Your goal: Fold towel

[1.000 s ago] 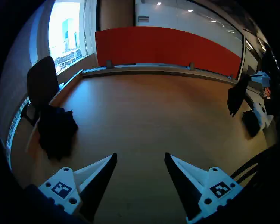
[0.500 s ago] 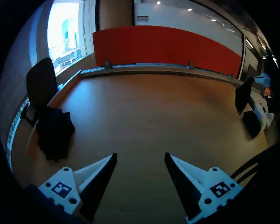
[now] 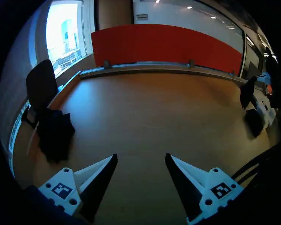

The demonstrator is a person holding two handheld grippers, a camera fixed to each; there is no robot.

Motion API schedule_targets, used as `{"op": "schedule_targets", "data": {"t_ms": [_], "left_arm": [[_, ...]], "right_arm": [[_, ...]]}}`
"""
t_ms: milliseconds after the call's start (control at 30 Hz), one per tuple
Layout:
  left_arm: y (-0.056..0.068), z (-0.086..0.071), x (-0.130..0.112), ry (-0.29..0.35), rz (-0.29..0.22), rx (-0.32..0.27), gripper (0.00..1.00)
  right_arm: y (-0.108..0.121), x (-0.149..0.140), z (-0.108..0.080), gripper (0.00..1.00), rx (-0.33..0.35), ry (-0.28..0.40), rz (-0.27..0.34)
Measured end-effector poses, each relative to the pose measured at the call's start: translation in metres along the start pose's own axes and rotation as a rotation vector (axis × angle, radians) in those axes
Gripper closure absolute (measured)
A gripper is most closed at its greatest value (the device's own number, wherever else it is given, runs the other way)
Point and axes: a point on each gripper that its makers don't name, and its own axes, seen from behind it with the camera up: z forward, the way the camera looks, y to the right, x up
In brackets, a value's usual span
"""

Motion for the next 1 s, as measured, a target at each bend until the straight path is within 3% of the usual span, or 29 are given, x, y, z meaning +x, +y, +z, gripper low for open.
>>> {"op": "schedule_targets", "data": {"t_ms": [467, 1000], "left_arm": [[0.009, 0.001, 0.006, -0.004, 0.022, 0.002, 0.06], [0.015, -0.002, 0.005, -0.006, 0.033, 0.0, 0.06]], "right_arm": [[0.047, -0.034, -0.002, 0.95, -0.03, -0.062, 0.027], [0.049, -0.061, -0.013, 0.95, -0.031, -0.088, 0.053]]}}
